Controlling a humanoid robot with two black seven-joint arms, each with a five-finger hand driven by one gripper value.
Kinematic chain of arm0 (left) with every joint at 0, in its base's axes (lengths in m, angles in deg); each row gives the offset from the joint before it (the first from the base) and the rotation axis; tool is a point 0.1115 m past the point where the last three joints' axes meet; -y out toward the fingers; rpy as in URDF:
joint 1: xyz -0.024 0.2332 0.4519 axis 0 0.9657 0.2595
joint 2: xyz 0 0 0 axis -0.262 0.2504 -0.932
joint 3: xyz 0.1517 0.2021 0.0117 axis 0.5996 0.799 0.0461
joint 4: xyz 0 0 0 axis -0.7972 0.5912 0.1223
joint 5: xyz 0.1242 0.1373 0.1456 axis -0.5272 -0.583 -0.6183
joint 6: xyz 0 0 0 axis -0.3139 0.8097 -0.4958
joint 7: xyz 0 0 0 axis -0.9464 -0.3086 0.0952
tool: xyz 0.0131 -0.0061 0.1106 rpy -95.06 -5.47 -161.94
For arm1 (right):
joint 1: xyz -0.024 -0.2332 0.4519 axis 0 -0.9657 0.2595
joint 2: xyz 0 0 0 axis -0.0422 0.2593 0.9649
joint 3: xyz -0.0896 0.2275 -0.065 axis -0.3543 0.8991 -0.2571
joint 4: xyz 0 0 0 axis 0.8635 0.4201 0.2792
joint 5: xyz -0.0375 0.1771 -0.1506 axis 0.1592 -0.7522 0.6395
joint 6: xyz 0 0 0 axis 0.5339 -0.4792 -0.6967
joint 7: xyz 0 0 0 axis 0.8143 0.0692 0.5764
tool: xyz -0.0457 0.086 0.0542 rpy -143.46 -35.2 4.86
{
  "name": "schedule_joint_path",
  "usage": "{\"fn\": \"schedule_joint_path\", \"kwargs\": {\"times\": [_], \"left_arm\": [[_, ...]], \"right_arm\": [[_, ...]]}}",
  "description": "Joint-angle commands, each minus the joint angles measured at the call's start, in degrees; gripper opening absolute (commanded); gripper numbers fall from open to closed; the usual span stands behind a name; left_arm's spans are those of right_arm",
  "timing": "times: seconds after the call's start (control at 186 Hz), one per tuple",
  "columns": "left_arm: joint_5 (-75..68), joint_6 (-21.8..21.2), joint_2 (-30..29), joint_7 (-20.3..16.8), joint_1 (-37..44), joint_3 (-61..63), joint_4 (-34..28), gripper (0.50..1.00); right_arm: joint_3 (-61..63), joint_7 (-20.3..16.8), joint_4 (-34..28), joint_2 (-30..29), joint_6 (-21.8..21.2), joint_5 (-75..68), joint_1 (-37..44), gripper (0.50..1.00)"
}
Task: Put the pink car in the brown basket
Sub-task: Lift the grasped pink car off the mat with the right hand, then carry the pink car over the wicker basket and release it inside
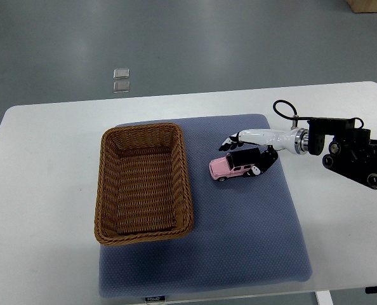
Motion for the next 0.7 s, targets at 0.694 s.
{"fn": "schedule_joint_path", "kwargs": {"times": [0.694], "left_arm": [[0.0,0.07,0.0,0.0,0.0,0.01,0.0,1.0]], "right_arm": [[3.33,4.57,-1.64,-0.1,-0.22,-4.65,6.98,0.5]]}}
